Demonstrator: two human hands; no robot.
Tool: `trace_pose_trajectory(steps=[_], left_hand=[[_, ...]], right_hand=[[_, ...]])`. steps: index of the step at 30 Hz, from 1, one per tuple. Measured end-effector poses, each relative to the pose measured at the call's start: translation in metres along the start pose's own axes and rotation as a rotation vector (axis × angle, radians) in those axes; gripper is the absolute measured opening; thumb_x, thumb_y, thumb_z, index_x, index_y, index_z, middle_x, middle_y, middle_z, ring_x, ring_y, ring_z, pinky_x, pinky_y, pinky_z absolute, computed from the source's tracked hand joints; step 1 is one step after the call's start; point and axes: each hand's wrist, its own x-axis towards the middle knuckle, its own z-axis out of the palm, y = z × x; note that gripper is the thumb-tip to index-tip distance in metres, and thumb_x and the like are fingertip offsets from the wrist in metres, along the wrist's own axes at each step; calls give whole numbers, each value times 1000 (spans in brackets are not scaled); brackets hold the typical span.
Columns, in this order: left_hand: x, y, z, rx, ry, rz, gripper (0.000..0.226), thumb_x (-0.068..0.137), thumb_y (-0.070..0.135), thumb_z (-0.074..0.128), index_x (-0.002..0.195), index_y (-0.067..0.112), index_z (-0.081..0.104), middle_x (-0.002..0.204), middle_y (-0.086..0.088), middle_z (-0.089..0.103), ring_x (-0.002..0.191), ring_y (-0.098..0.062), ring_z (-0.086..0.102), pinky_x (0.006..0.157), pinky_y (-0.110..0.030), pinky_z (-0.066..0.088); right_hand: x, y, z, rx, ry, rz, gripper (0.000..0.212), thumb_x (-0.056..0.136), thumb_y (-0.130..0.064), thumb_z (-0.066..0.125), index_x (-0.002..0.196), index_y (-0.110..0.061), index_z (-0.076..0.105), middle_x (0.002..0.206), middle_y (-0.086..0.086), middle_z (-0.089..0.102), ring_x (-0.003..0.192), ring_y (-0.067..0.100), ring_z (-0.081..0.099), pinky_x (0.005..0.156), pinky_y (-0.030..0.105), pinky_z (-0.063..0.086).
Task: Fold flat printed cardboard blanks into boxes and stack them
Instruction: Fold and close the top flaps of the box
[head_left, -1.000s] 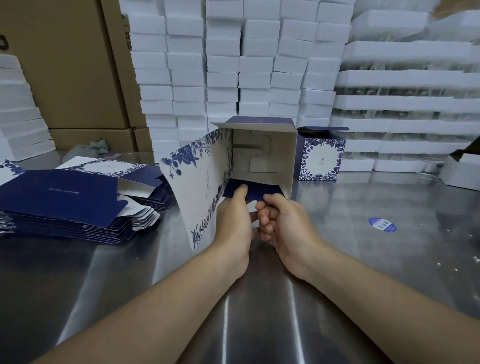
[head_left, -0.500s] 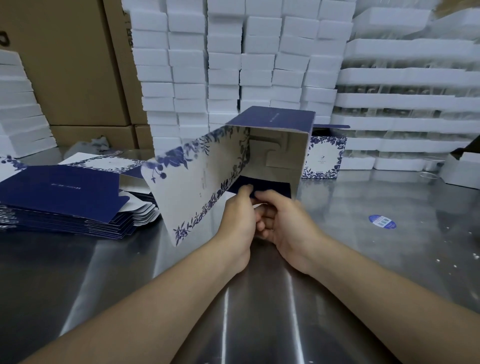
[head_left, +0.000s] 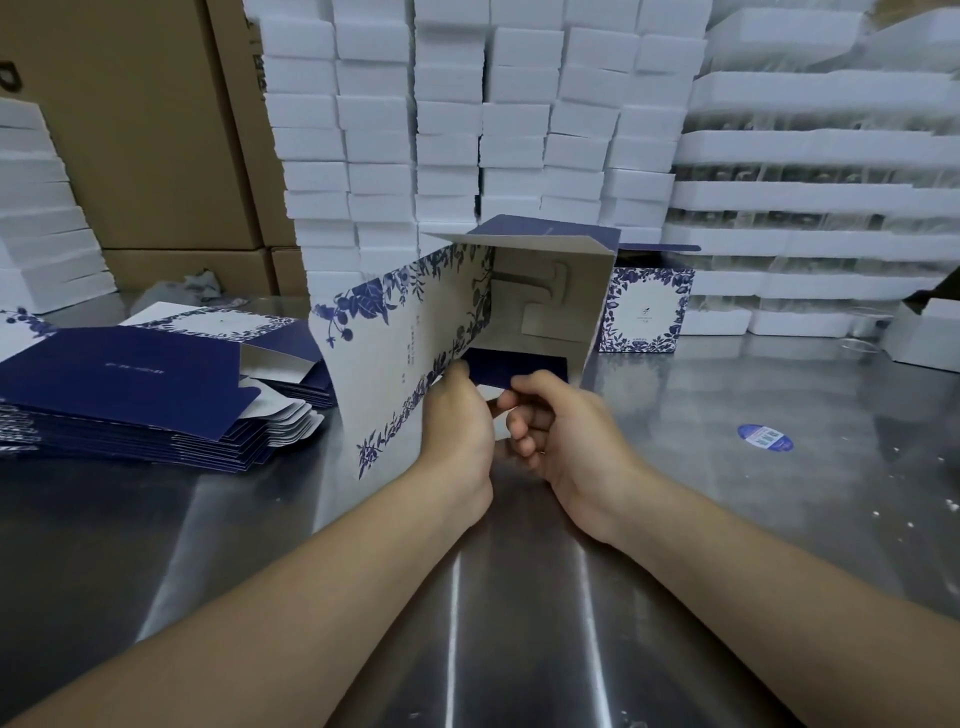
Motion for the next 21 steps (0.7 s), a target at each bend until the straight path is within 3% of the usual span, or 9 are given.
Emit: trace_pose_trajectory(steps=[3,7,10,13,17,21], left_hand=[[2,-1,-3,-3,14,8,37,108,32,33,104,9,62,55,-7,67,37,-24,53,43,-31,48],[2,-3,-3,-16,-18,0,42,107,36,37,92,10,66,58,-8,65,37,-24,51,44,-31,49],[1,-1,-3,-36,-41,-39,40,107,42,42,94,11,65,58,-7,68,39,-23,56,43,-31,50],[1,0,-4,-55,-5,-7,36,109,34,41,91,14,65,61,-6,71,44,-21,64,42,-31,52],[6,2,-8,-40,24,76,42,109,23,35,94,12,72,76,1,79,68,-13,78,55,-31,59],[8,1,-9,1,19,34,40,111,32,36,109,12,70,76,0,80,68,-15,79,69,-38,63]], right_hand=[[-1,0,1,-23,7,-5,29,96,-19,58,70,-15,70,57,1,55,46,11,43,49,24,35],[-1,0,2,-31,36,-15,28,96,-17,56,71,-14,67,56,0,53,45,10,41,49,24,33],[-1,-1,1,-18,35,-3,31,96,-20,58,67,-17,68,56,0,53,46,11,41,49,23,34],[-2,-3,2,-9,13,12,32,96,-23,58,66,-18,66,56,0,52,47,12,41,49,23,34],[-3,-5,1,-5,-26,50,30,95,-27,51,67,-18,54,53,-2,39,46,13,32,49,26,28],[-4,-4,1,-11,-32,52,29,98,-20,45,69,-18,49,53,-4,34,46,11,28,47,25,24]])
